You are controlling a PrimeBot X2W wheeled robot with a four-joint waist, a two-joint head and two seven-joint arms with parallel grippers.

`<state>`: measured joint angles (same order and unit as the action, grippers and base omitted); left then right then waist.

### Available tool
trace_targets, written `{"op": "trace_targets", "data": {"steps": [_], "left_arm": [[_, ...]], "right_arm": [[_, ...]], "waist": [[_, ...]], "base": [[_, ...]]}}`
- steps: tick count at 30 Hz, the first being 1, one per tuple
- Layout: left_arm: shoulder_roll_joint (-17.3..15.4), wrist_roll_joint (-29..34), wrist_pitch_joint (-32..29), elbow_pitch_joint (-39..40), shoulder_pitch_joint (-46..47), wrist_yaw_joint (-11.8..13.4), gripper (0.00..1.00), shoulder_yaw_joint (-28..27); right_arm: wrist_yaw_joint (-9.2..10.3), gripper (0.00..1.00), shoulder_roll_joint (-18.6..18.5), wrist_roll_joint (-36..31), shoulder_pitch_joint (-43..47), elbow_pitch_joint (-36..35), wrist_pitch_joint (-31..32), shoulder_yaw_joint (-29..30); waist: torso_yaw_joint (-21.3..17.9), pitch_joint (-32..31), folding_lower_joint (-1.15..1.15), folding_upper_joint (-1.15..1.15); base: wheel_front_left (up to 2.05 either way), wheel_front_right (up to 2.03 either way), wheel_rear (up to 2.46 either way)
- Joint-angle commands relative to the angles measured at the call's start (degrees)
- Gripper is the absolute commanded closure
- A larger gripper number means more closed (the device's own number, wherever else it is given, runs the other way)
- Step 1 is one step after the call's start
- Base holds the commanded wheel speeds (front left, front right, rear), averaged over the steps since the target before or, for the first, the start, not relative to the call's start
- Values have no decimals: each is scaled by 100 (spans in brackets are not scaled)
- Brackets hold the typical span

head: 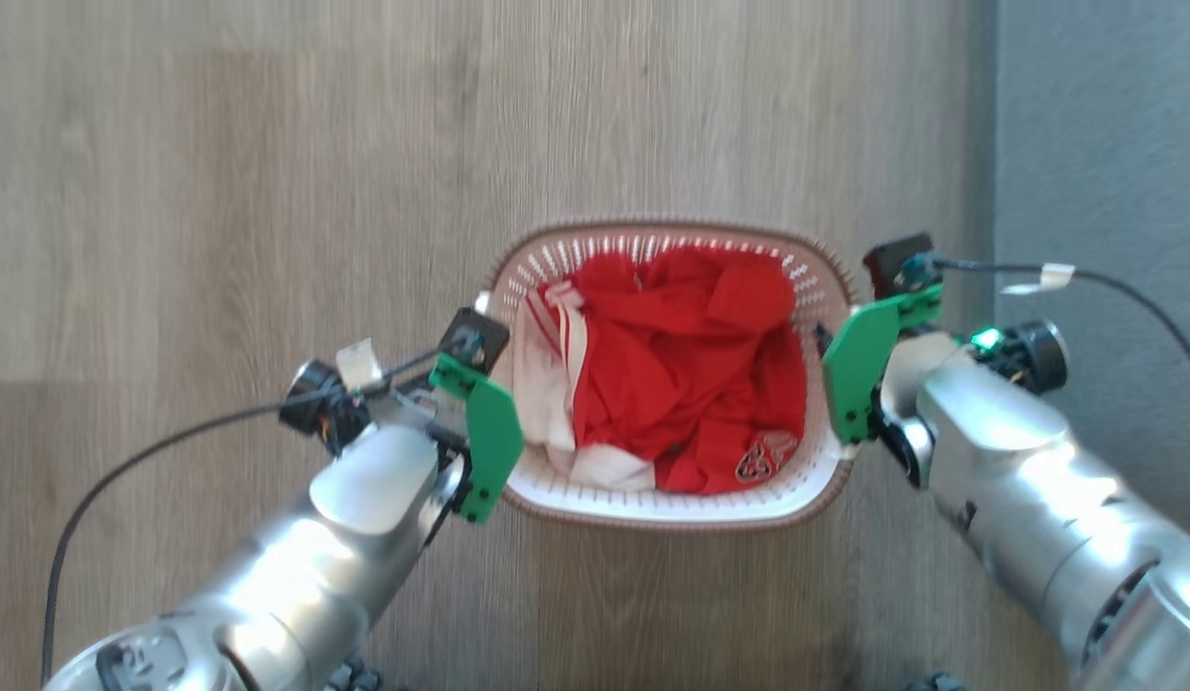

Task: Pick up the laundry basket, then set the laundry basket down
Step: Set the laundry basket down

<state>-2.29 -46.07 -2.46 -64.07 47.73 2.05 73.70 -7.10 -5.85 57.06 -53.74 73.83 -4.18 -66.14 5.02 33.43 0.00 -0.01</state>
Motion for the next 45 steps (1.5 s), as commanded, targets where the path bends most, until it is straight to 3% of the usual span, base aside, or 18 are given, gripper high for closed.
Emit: {"op": "trace_targets", "data": {"steps": [1, 10, 15, 21, 25, 29, 34, 45], "left_arm": [[-59, -37, 160, -19, -89, 16, 0, -37], [-59, -284, 1469, -403, -384, 184, 0, -308], [-83, -435, 1728, -377, -445, 405, 0, -694], [-678, 569, 1743, 1702, -710, 1055, 0, -1921], [-959, 1647, 1744, 3374, -1529, 1242, 0, -2989], [-940, 2493, 1744, 4607, -2313, 1094, 0, -3902], [-650, 3140, 1745, 5549, -3103, 749, 0, -4846], [-123, 3615, 1745, 5970, -4238, 6, 0, -5924]], "right_arm": [[-39, 0, 80, 43, 316, -3, -104, 2], [-39, 0, 153, 207, 648, -270, -971, 220], [-39, 0, 16, 94, 564, -710, -1076, 728], [-39, 0, -434, -1242, 1134, -2266, -1080, 2881], [-39, 0, -289, -2470, 2079, -3542, -1081, 4329], [-39, 0, 40, -3332, 2877, -4742, -1081, 5215], [-39, 0, 235, -3820, 3596, -5881, -1081, 5577], [-39, 0, 295, -4050, 4631, -7052, -1081, 5815]], "waist": [[-73, -574, 0, 1], [-207, -1839, 0, 1], [-279, -2266, 0, 1], [-287, -2724, 0, 1], [-275, -2930, 0, 1], [-273, -3037, 0, 1], [-245, -3120, 0, 1], [-188, -3244, 0, 1]], "base": [[0, 0, 0], [0, 0, 0], [0, 0, 0], [0, 0, 0], [0, 0, 0], [0, 0, 0], [0, 0, 0], [0, 0, 0]]}}
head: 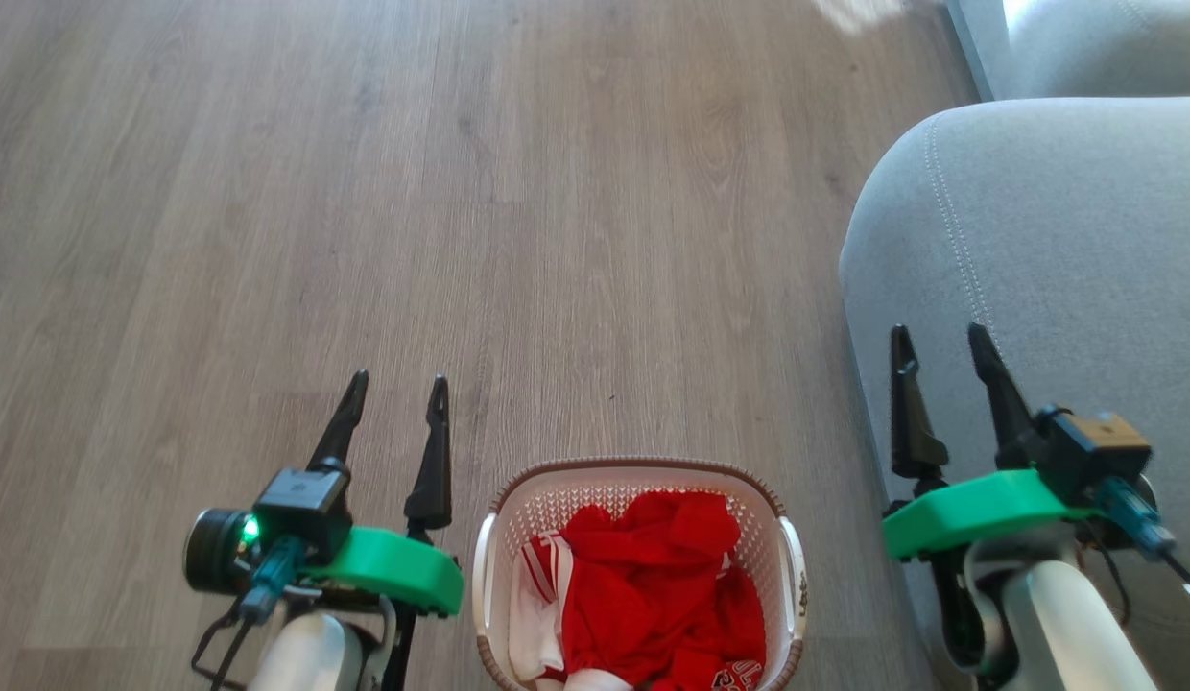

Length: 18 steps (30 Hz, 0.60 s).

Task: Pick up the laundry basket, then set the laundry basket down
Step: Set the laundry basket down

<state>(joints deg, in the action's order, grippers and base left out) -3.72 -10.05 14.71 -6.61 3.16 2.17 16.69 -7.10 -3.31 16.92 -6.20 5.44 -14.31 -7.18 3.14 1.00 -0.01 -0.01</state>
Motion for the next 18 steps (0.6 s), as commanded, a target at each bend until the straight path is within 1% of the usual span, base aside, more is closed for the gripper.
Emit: {"op": "trace_targets", "data": {"steps": [1, 5, 9, 18], "left_arm": [[39, -6, 29, 231, 150, -66, 0, -287], [75, 61, 29, 245, -37, -231, 0, -418], [81, -84, 29, 263, -99, -258, 0, -436], [83, -162, 29, 245, -126, -389, 0, -420]], "right_arm": [[-39, 0, 41, 5, -46, -244, -68, -23], [-39, 0, 42, -19, 177, -199, -69, 82], [-39, 0, 43, -69, 249, -171, -69, 63], [-39, 0, 43, -50, 227, -137, -69, 45]], "waist": [[2, -7, 1, 1], [3, -26, 1, 1], [1, -23, 1, 1], [3, -62, 1, 1]], "base": [[0, 0, 0], [0, 0, 0], [0, 0, 0], [0, 0, 0]]}}
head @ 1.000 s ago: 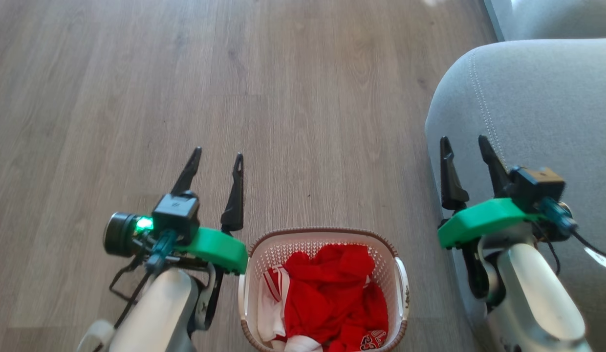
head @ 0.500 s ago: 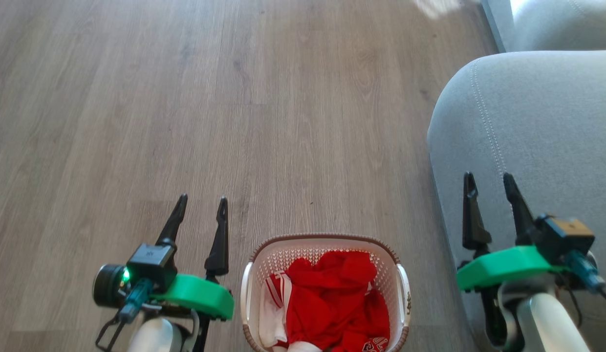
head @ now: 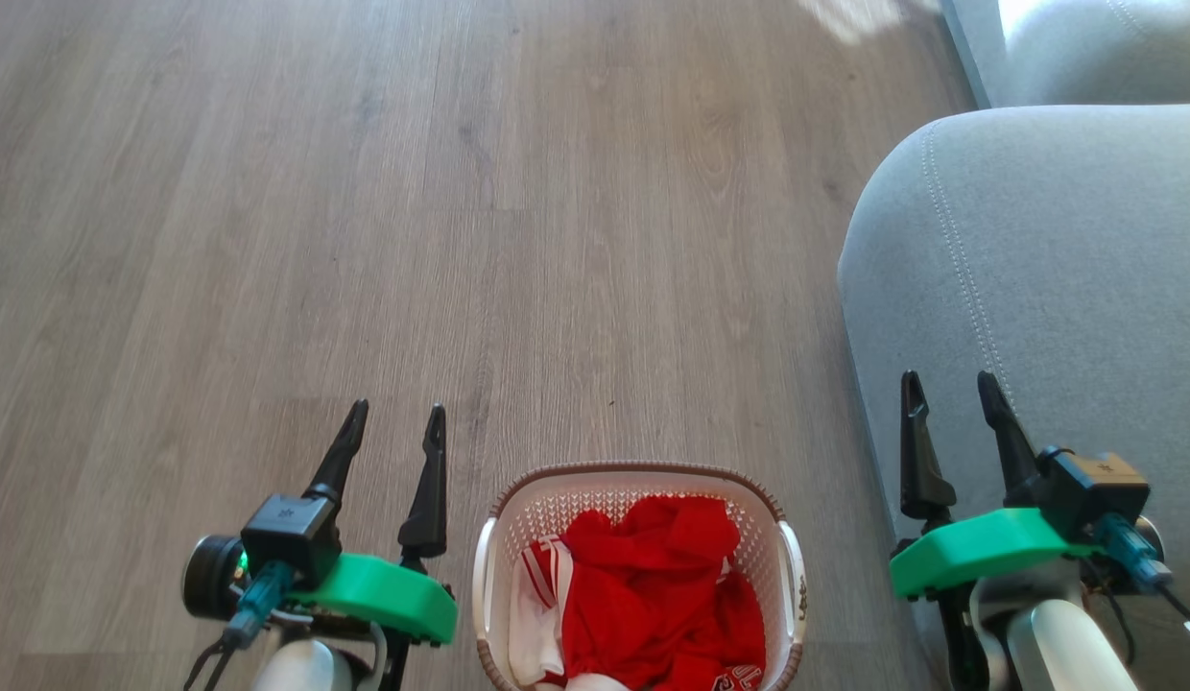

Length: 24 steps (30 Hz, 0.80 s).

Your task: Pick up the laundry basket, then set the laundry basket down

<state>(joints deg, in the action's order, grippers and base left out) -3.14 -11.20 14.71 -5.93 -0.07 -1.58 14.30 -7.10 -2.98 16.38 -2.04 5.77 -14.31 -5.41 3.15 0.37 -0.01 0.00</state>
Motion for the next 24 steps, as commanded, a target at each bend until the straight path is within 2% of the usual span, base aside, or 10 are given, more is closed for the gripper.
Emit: {"op": "trace_targets", "data": {"steps": [1, 20, 21, 24], "left_arm": [[25, -56, 29, 172, 201, -22, 0, -177], [26, -243, 29, 145, 209, -31, 0, -217], [1, -242, 0, -32, -1, -41, 100, -11], [-4, -317, -9, -282, -82, -44, 100, 1]], "right_arm": [[-39, 0, 10, -21, -187, -157, -69, -143], [-39, 0, 10, -63, -238, -51, -69, -102], [0, 100, 9, -66, -4, 108, 0, 0], [0, 100, 12, 4, 73, 365, 22, -25]], "waist": [[4, 0, 1, 0], [-26, 31, 1, 0], [-27, 31, 1, 0], [-30, 31, 1, 0]], "base": [[0, 0, 0], [0, 0, 0], [0, 0, 0], [0, 0, 0]]}}
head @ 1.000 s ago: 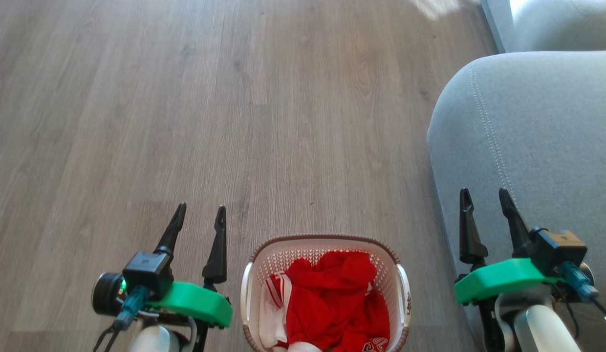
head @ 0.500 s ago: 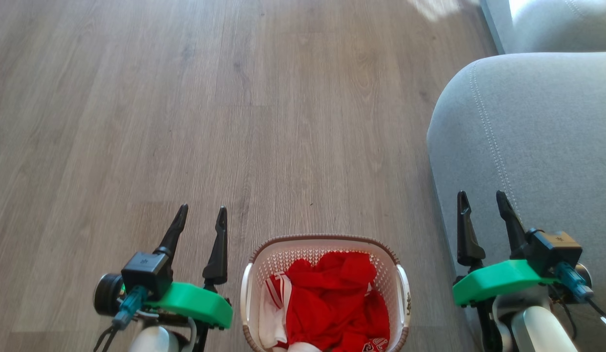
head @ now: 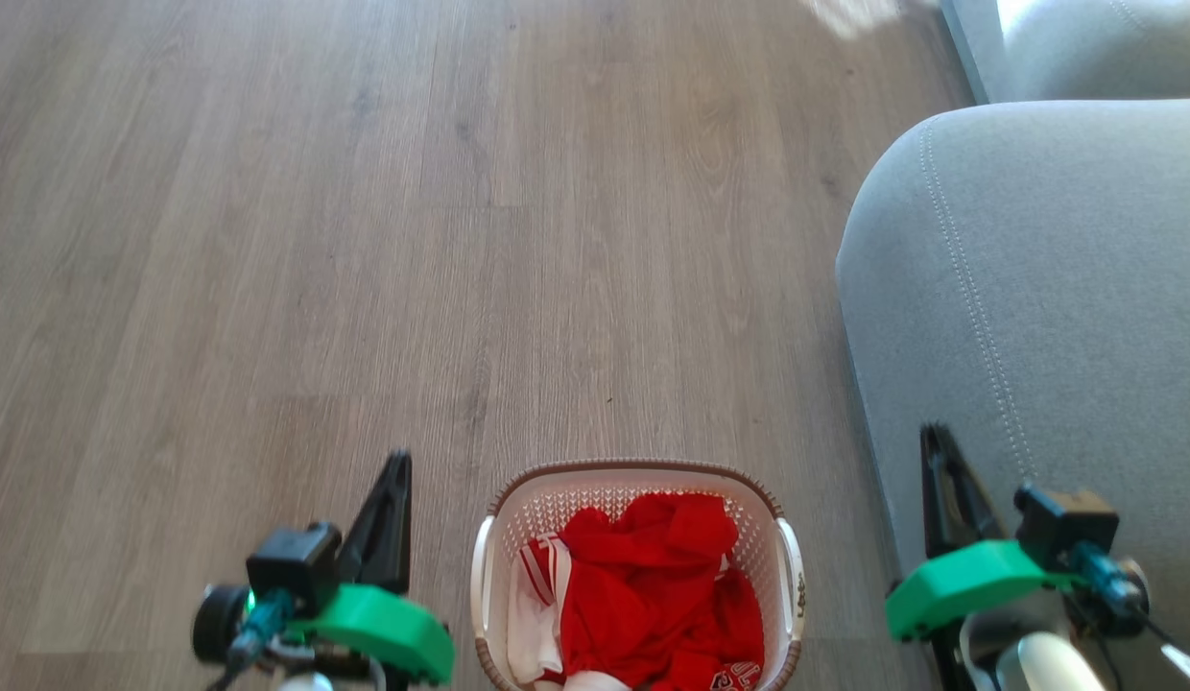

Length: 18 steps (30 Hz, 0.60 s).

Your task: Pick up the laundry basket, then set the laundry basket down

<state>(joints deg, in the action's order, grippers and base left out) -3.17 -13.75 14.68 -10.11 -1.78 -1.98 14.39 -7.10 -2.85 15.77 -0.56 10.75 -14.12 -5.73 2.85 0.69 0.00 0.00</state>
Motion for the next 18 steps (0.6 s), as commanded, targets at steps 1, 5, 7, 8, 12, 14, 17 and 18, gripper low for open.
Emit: {"op": "trace_targets", "data": {"steps": [1, 5, 7, 8, 12, 14, 17, 18], "left_arm": [[-3, -128, -18, 142, 90, -5, 100, -18], [-22, -405, -72, 133, 110, -16, 100, -67], [-30, -542, -98, 121, 123, -25, 100, -91], [-34, -609, -112, 114, 129, -30, 100, -102], [-49, -878, -165, 87, 156, -51, 100, -149], [-55, -1012, -191, 74, 170, -61, 100, -173], [-61, -1146, -218, 61, 183, -71, 100, -197], [-64, -1212, -231, 54, 189, -76, 100, -209]], "right_arm": [[-1, 100, -4, 128, -75, -134, 14, 11], [-2, 100, -21, 395, -91, -120, 69, 33], [-3, 100, -29, 527, -101, -110, 95, 44], [-3, 100, -33, 592, -106, -105, 109, 49], [-4, 100, -46, 852, -124, -87, 162, 71], [-5, 100, -52, 982, -132, -79, 188, 83], [-5, 100, -58, 1110, -140, -72, 215, 95], [-6, 100, -61, 1175, -144, -68, 229, 101]], "waist": [[-4, 0, 0, 0], [-13, -2, 0, 0], [-17, -3, 0, 0], [-20, -3, 0, 0], [-29, -5, 0, 0], [-33, -6, 0, 0], [-38, -7, 0, 0], [-40, -7, 0, 0]], "base": [[0, 0, 0], [0, 0, 0], [0, 0, 0], [0, 0, 0], [0, 0, 0], [0, 0, 0], [0, 0, 0], [0, 0, 0]]}}
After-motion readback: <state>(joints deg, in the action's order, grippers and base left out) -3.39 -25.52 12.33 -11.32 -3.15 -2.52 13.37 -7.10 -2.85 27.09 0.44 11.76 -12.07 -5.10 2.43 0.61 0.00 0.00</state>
